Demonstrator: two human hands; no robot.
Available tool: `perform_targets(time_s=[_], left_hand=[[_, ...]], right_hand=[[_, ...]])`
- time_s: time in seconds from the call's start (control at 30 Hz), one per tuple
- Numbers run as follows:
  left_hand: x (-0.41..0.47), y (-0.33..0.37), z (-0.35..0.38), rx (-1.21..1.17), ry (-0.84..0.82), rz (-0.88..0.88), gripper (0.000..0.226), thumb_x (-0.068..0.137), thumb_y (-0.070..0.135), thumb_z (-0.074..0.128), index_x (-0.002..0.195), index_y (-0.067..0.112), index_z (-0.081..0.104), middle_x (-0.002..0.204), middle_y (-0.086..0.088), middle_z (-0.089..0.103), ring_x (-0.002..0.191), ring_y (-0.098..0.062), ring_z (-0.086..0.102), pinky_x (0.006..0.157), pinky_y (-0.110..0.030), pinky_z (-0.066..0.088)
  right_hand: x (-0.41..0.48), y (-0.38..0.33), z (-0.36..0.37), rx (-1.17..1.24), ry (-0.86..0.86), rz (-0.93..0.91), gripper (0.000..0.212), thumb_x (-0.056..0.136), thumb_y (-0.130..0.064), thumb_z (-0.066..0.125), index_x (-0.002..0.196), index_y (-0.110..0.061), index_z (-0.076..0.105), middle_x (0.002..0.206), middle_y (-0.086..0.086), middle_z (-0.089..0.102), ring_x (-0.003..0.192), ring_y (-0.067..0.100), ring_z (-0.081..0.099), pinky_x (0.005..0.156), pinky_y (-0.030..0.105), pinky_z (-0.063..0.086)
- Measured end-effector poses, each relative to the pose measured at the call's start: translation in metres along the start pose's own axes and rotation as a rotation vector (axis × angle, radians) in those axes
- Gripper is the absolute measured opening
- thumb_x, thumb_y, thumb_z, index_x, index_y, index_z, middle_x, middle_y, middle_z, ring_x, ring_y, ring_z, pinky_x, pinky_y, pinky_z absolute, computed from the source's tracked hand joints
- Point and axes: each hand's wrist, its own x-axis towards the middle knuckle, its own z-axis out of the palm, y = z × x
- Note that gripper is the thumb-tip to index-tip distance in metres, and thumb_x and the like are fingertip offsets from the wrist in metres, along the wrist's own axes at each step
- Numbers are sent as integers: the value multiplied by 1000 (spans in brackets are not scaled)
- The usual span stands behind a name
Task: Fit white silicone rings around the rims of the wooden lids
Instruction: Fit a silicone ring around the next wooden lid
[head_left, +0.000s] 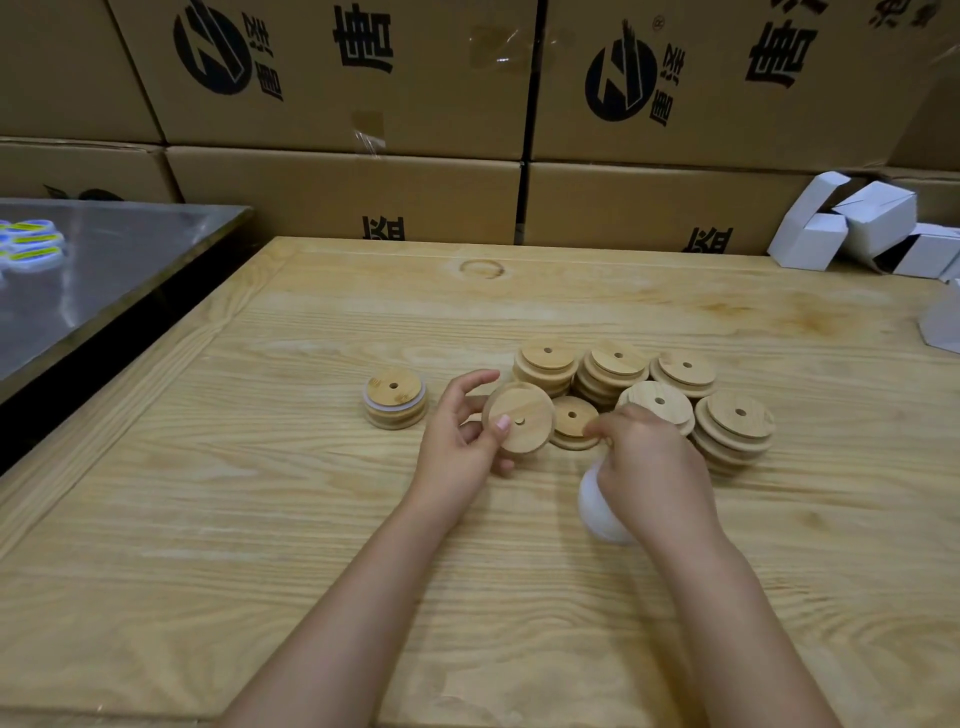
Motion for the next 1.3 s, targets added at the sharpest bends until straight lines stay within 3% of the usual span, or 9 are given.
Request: perform_targets(time_s=[0.17,0.4,0.53,0.67,0.8,1.0,1.07,1.17,1.3], left_hand=[[-1,-3,0,52,-39,-18,40,88,-3,56,108,31,54,94,1,58,76,-10,65,53,-28,56],[-1,-3,1,96,-49,-20,40,87,-3,58,105,33,55,97,-1,57,76,-11,64,53,-27,56],[-2,0,2,85,-48,-22,39,88,-3,57,107,30,55,97,-3,57,78,-13,64,54,-28,57],[-1,2,2,57,-39,-18,35,88,-6,56,104,26,56,99,-5,59,81,-18,64,54,-29,57],[-1,3,1,44,-43,-25,31,86,-9,56,93,21,61,91,-3,59,77,-14,63,55,-28,58],[-5,9,0,14,-48,30,22,87,-7,55,91,13,64,84,-3,63,68,-9,64,50,-24,53],[-6,10,-2,4,-43,47,16,90,-1,54,92,11,65,85,-5,65,71,-10,64,52,-31,56],[-7,11,-4,-4,-55,80,6,87,8,62,91,12,65,88,-6,65,74,-9,64,57,-37,56],[-8,8,-2,152,-63,159,14,75,21,68,89,20,66,84,-3,66,75,-15,64,57,-43,56]], right_hand=[[-1,6,-5,-155,-156,56,26,81,-6,51,100,-16,65,104,-1,59,88,25,59,65,31,47],[1,7,-5,-168,-124,46,22,80,-4,54,96,-13,67,104,1,59,88,26,59,67,31,51],[2,7,-6,-136,-65,19,25,82,-3,53,97,-19,65,101,-4,58,86,22,57,57,27,38],[0,3,-9,6,27,-41,14,81,-11,51,89,-21,59,88,-8,60,77,17,53,54,27,32],[-1,-4,-6,194,7,-132,4,80,-15,55,82,-19,57,82,-8,58,80,14,52,63,32,43],[-3,-16,8,436,42,-175,5,82,-14,65,80,-17,62,79,-10,60,72,2,47,66,15,33],[-3,-18,12,500,58,-148,4,83,-14,66,81,-16,63,79,-10,60,75,1,49,68,11,34],[-2,-19,15,590,129,-94,4,82,-14,68,81,-17,65,87,-11,59,87,6,53,76,18,39],[0,-21,15,778,191,-4,13,80,-13,71,77,-25,67,98,-14,59,99,2,55,78,21,43]])
